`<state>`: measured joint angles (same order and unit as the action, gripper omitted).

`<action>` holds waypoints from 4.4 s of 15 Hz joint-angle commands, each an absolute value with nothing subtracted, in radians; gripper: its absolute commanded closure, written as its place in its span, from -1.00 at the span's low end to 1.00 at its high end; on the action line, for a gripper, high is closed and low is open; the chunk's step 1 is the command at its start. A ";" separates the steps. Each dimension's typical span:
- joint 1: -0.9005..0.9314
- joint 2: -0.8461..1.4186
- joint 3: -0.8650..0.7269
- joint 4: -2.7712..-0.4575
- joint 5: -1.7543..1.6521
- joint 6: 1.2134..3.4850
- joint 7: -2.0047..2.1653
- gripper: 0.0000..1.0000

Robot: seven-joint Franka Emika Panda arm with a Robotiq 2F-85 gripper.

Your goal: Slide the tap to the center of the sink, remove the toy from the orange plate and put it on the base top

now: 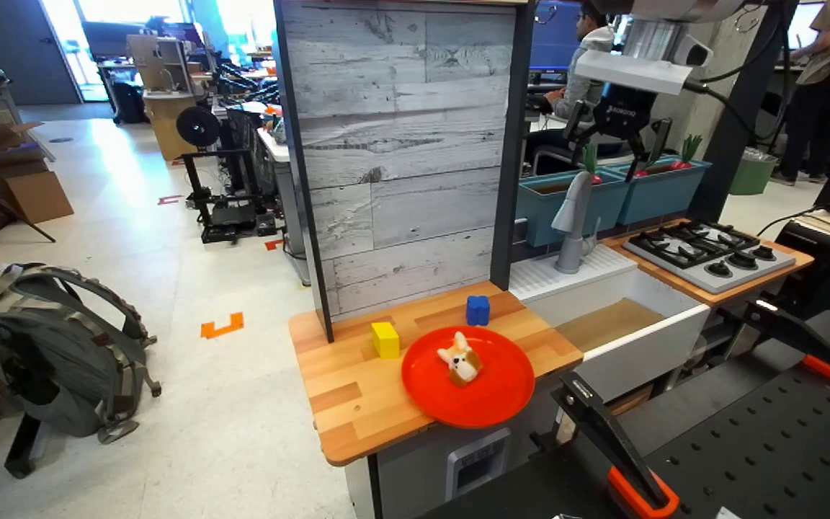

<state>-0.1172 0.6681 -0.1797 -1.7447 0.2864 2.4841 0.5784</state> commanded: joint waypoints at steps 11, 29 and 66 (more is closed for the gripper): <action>-0.126 0.723 -0.169 -1.676 0.271 2.387 0.507 0.27; -0.141 0.745 -0.262 -1.577 -0.008 2.233 0.215 0.88; -0.203 0.476 -0.107 -2.038 0.068 2.709 -0.023 -1.00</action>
<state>-0.2002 0.6014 -0.1379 -1.8876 0.0516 2.6412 0.0074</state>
